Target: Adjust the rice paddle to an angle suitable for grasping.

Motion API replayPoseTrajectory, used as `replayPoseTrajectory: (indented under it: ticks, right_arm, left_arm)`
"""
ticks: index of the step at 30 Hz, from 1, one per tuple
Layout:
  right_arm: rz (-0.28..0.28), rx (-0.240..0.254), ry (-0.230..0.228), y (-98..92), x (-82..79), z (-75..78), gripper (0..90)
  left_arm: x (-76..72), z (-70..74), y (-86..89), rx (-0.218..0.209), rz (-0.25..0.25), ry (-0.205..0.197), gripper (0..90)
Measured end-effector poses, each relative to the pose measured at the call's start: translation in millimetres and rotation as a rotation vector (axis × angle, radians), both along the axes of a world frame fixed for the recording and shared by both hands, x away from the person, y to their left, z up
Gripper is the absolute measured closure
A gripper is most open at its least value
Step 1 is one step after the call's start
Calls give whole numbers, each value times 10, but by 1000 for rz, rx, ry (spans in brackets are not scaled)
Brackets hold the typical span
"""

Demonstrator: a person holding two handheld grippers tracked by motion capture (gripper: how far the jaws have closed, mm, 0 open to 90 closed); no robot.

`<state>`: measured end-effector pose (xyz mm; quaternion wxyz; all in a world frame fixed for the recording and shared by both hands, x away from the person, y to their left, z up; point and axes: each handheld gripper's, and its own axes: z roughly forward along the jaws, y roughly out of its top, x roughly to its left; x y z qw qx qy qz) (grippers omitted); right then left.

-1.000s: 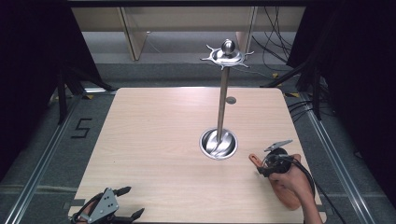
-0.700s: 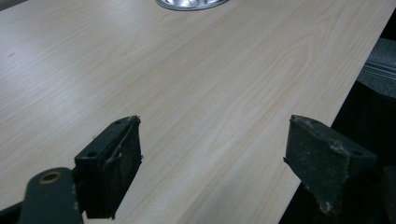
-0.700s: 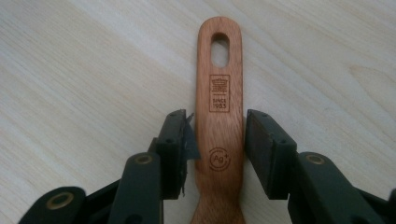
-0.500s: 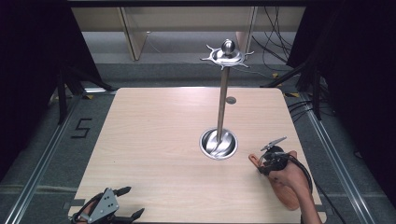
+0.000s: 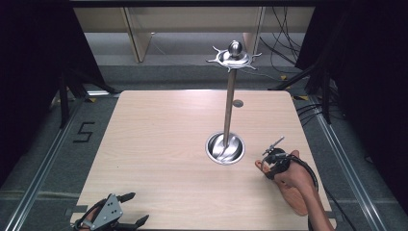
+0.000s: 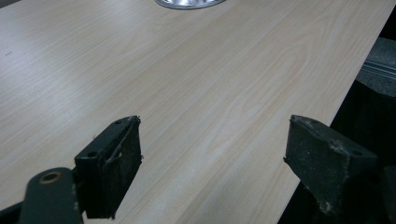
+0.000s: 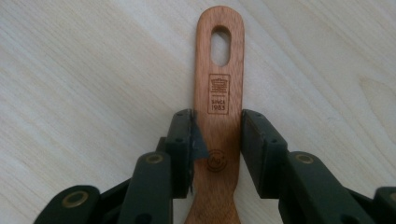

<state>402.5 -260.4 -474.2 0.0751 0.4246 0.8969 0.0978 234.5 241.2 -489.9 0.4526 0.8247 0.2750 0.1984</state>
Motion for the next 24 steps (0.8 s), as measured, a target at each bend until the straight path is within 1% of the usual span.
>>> replayPoseTrajectory:
  ticks: [1,2,3,4,5,6,7,10,11,12,14,16,17,18,19,20,21,22,23,24]
  right_arm:
    - [24,-10,-2,-11,21,7,659]
    - [22,-14,2,-4,25,9,660]
    - [25,-14,6,-2,32,5,659]
    - [25,-14,6,-2,32,5,659]
    - [23,-21,17,10,36,5,659]
    - [23,-21,17,10,36,5,659]
    - [23,-25,31,13,54,15,660]
    - [25,-25,44,12,79,11,661]
    - [19,-26,56,17,82,17,661]
    - [33,-32,60,14,97,18,661]
    - [31,-36,56,12,99,13,661]
    - [27,-29,59,4,104,4,662]
    - [40,-29,70,0,109,19,662]
    - [40,-29,70,0,109,19,662]
    - [37,-48,63,7,102,16,662]
    - [59,-66,48,2,103,19,662]
    - [47,-58,39,6,92,31,662]
    - [47,-58,39,6,92,31,662]
    - [41,-49,41,7,79,44,662]
    - [48,-30,28,-11,71,73,663]
  left_arm:
    - [-1,1,0,0,-2,1,178]
    - [7,12,20,35,-7,-9,178]
    - [8,15,23,38,-8,-8,178]
    - [8,15,23,38,-8,-8,178]
    - [-1,1,0,-2,1,-1,178]
    - [-1,1,1,-1,-1,2,178]
    - [-2,-1,-1,-3,3,-4,178]
    - [-3,2,4,3,1,1,178]
    - [-3,2,5,3,1,1,178]
    - [-3,2,5,2,2,2,178]
    - [-2,2,6,3,2,0,178]
    - [-3,1,4,3,1,1,178]
    - [-2,1,4,3,1,2,178]
    - [-2,1,4,3,1,2,178]
    - [7,12,19,29,-6,-6,178]
    - [4,5,12,19,-5,-1,178]
    - [3,6,11,17,-4,0,178]
    - [3,6,11,17,-4,0,178]
    - [8,10,16,26,-6,-5,178]
    - [0,2,0,-1,0,1,178]
